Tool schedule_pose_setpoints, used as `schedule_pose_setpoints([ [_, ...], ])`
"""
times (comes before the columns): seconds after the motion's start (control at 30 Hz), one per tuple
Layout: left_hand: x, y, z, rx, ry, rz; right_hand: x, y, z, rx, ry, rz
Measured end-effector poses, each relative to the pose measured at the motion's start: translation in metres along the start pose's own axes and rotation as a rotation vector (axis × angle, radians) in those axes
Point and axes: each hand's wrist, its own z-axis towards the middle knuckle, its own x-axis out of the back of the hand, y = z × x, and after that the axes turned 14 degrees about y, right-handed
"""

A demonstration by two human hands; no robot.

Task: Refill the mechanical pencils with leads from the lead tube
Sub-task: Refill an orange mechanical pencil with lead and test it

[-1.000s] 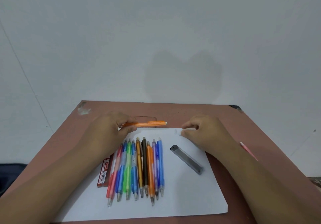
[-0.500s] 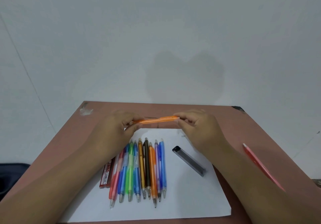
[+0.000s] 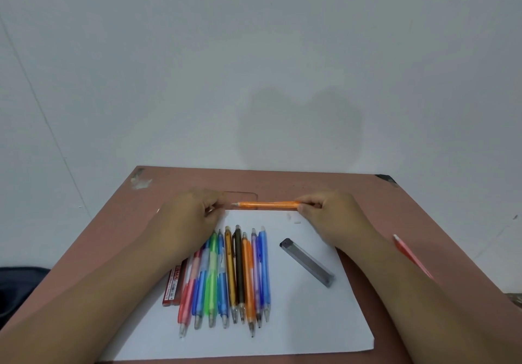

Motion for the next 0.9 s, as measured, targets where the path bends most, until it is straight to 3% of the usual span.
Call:
schedule_pose_setpoints([
  [0.37,0.006,0.003,-0.002,0.013,-0.045,-0.015,0.022,-0.016,-0.010,0.071,0.011,-0.093],
  [0.53,0.007,0.004,-0.004,0.028,-0.007,-0.044,0.037,-0.038,-0.034,0.071,-0.289,-0.283],
  [0.6,0.009,0.005,-0.004,0.011,-0.001,-0.054,0.036,-0.038,-0.036,0.085,-0.332,-0.321],
  [0.9,0.018,0.024,-0.012,-0.153,-0.012,-0.173,0.027,-0.035,-0.038,0.117,-0.127,0.012],
])
